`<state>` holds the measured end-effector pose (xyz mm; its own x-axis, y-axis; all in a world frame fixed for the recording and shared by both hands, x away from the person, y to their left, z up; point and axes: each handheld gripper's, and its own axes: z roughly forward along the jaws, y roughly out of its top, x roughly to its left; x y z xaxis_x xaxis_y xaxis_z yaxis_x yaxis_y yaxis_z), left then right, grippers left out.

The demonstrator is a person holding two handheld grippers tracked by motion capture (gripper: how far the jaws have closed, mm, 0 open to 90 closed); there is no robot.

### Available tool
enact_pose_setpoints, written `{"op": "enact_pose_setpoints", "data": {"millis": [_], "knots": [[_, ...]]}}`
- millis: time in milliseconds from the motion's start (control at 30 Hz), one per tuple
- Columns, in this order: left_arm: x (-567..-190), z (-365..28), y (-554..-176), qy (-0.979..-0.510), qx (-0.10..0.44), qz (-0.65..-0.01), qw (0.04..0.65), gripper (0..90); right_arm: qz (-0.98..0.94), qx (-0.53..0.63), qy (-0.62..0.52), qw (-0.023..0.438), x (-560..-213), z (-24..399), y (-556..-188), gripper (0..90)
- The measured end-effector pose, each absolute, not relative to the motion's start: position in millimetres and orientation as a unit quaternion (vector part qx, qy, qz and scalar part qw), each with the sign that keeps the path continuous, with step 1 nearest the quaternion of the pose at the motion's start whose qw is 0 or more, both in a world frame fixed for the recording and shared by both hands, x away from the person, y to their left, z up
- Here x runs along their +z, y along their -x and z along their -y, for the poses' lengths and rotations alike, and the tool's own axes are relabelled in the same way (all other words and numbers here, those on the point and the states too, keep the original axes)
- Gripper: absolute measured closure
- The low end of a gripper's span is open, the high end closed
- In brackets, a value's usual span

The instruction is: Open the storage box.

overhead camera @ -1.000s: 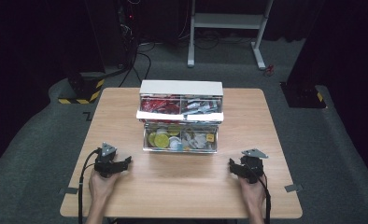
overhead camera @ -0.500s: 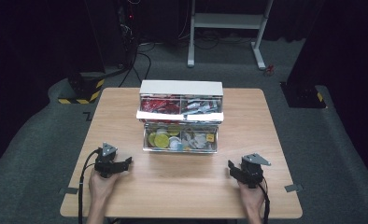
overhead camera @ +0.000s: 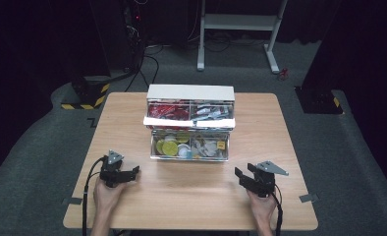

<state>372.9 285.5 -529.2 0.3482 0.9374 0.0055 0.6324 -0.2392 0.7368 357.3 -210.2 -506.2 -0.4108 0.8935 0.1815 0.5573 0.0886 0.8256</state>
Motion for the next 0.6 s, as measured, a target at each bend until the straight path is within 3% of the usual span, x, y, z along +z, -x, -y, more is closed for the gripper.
{"op": "enact_pose_setpoints", "data": {"millis": [200, 600], "knots": [[-529, -285, -373, -0.752, 0.232, -0.522, 0.329, 16.3, -0.713, 0.464, -0.493, 0.182, -497, 208, -358, 36.4], [-529, -286, -373, -0.752, 0.232, -0.522, 0.329, 16.3, -0.730, 0.479, -0.462, 0.153, -489, 208, -361, 45.0]]}}
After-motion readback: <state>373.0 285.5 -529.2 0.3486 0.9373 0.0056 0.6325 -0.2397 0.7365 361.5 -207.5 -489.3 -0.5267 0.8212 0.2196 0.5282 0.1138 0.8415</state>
